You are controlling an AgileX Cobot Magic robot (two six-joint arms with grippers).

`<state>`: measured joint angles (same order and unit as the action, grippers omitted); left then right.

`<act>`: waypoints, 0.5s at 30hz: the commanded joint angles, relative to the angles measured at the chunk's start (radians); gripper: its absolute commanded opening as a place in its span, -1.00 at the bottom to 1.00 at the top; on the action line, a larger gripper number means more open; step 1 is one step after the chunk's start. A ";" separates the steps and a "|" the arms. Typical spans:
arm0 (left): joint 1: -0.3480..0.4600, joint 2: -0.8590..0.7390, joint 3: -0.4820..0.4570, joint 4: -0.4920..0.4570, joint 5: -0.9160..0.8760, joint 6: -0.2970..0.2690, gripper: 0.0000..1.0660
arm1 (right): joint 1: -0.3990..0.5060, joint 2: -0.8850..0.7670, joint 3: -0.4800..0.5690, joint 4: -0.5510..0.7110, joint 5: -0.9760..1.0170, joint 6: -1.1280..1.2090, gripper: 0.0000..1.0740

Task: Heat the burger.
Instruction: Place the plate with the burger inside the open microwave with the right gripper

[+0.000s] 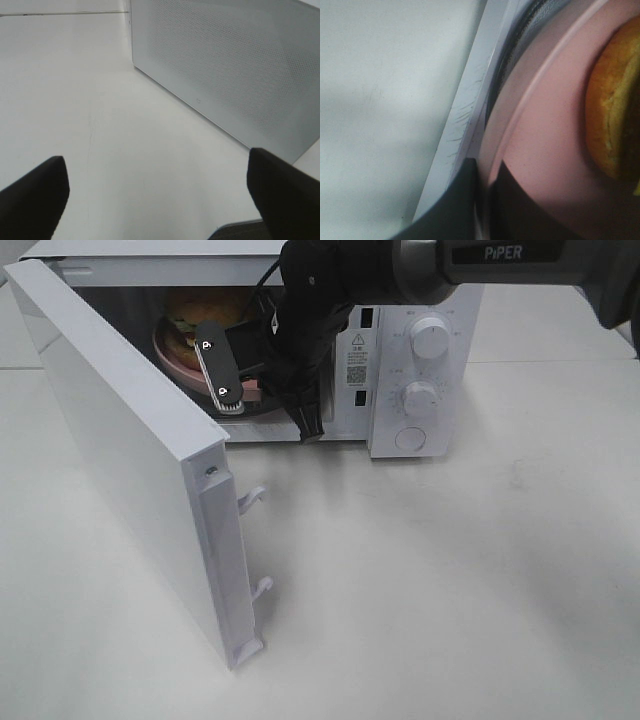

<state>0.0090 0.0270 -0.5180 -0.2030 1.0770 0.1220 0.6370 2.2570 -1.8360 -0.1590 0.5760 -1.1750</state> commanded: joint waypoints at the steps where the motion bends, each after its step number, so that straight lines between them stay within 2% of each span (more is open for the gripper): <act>1: -0.002 0.001 0.001 0.003 -0.003 -0.001 0.66 | 0.006 0.007 -0.026 -0.012 -0.058 0.011 -1.00; 5: -0.002 0.001 0.001 0.003 -0.003 -0.001 0.66 | 0.006 0.025 -0.027 -0.012 -0.061 0.011 -1.00; 12: -0.002 0.001 0.001 0.003 -0.003 -0.001 0.66 | 0.006 0.086 -0.113 -0.004 -0.055 0.046 -1.00; 15: -0.002 0.001 0.001 0.003 -0.003 -0.001 0.66 | 0.006 0.092 -0.116 -0.004 -0.055 0.049 -1.00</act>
<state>0.0090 0.0270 -0.5180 -0.2030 1.0770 0.1220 0.6370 2.3590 -1.9330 -0.1550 0.5760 -1.1400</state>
